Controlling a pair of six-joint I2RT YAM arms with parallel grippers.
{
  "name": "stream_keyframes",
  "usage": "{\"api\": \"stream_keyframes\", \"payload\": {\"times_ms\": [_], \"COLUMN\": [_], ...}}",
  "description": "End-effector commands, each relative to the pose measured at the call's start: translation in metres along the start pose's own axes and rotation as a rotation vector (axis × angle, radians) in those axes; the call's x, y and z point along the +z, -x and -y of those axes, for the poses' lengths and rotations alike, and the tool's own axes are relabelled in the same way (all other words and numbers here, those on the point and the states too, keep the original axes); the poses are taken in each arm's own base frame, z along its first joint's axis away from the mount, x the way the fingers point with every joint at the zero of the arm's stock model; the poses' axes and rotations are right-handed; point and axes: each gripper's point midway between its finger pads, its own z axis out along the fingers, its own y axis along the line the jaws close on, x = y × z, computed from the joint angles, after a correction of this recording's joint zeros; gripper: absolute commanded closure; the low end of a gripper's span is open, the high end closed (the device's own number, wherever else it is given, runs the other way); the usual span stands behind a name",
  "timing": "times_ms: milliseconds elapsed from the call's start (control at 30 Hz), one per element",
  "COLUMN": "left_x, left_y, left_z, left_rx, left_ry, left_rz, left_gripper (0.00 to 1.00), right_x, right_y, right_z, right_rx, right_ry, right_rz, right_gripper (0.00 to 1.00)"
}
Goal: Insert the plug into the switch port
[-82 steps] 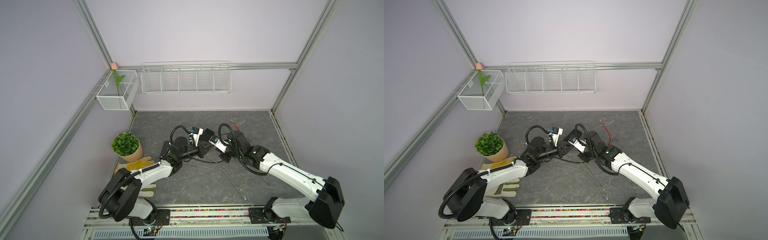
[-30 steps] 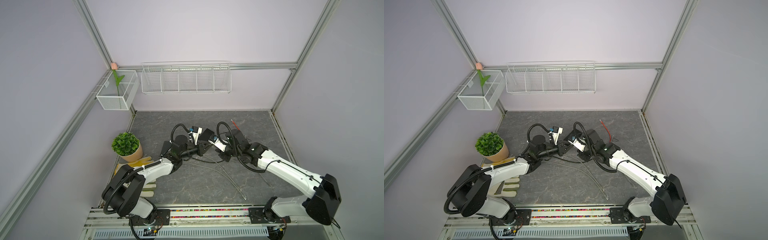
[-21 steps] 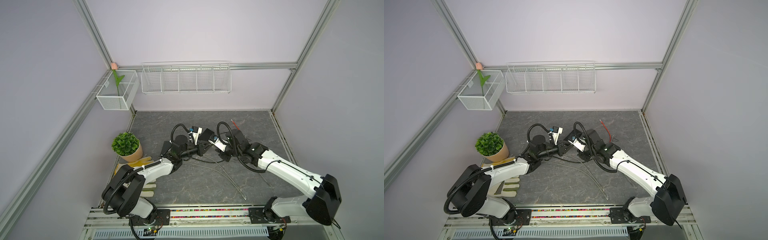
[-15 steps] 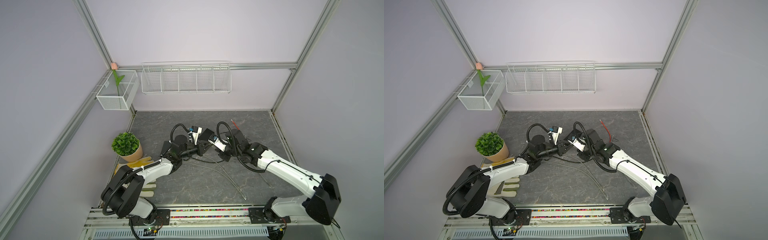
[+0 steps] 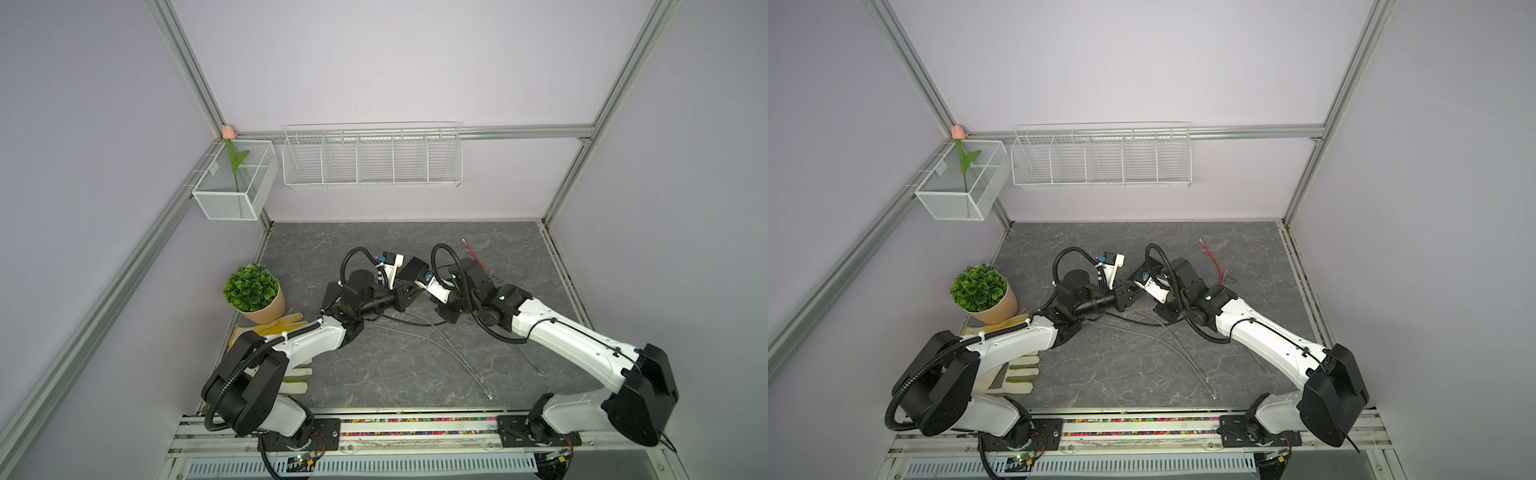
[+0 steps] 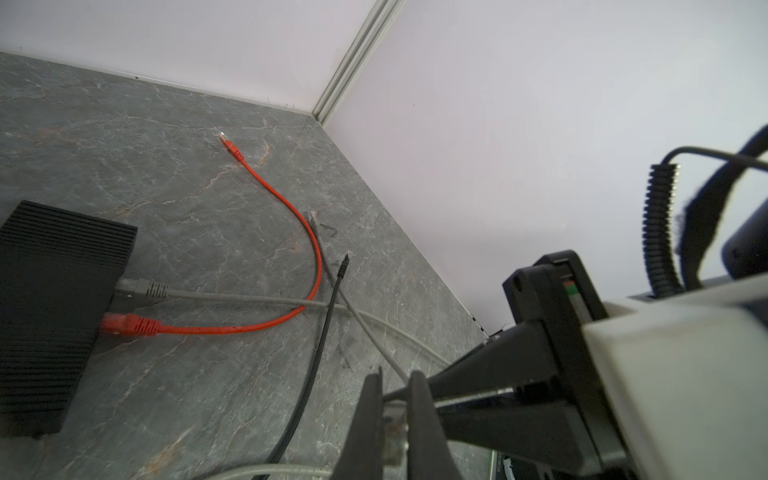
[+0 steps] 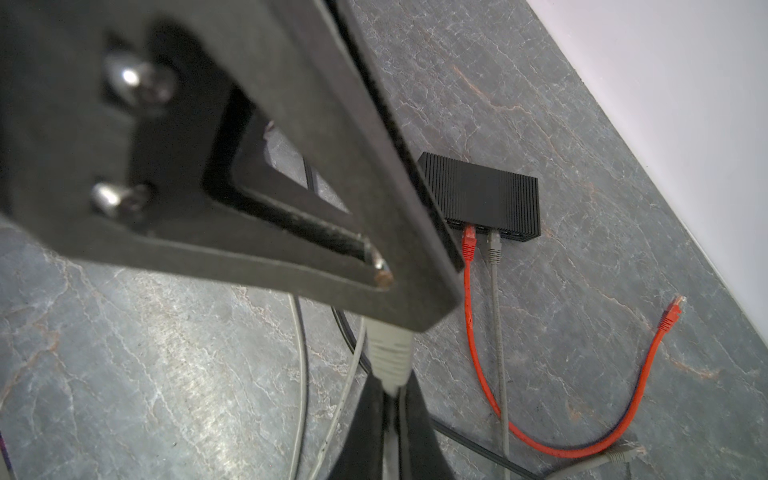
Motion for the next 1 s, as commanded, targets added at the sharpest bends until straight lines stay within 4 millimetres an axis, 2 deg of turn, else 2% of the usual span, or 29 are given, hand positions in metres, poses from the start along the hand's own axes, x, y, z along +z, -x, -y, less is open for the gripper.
{"api": "stream_keyframes", "payload": {"times_ms": [0,67,300,400,500,567,667,733,967], "left_x": [-0.002,-0.007,-0.039,-0.051,-0.059,-0.055,-0.043,-0.033,-0.007], "left_y": [0.003,0.008,0.038,0.054,0.066,0.065,0.05,0.039,0.022], "left_z": [-0.006,-0.018,-0.06,-0.094,-0.139,-0.171,-0.205,-0.215,-0.228], "left_rx": [-0.001,-0.019,-0.076,-0.097,-0.161,-0.201,-0.24,-0.261,-0.293], "left_ry": [0.033,0.073,0.192,0.295,0.371,0.418,0.447,0.42,0.363], "left_rz": [0.002,0.019,0.107,0.145,0.135,0.098,0.036,0.007,-0.059], "left_gripper": [0.68,0.55,0.49,0.49,0.49,0.51,0.53,0.54,0.56], "right_x": [-0.001,-0.003,0.006,0.016,0.031,0.045,0.066,0.08,0.115], "right_y": [0.008,0.007,-0.004,-0.013,-0.027,-0.038,-0.049,-0.057,-0.072], "right_z": [0.005,0.007,0.019,0.026,0.035,0.036,0.03,0.029,0.026], "right_rx": [0.008,0.013,0.078,0.136,0.197,0.225,0.241,0.253,0.295], "right_ry": [-0.015,-0.025,-0.008,0.025,0.05,0.084,0.149,0.177,0.278], "right_rz": [0.027,0.025,-0.055,-0.115,-0.216,-0.291,-0.361,-0.408,-0.484], "right_gripper": [0.93,0.93,0.93,0.93,0.93,0.93,0.93,0.93,0.93]}}
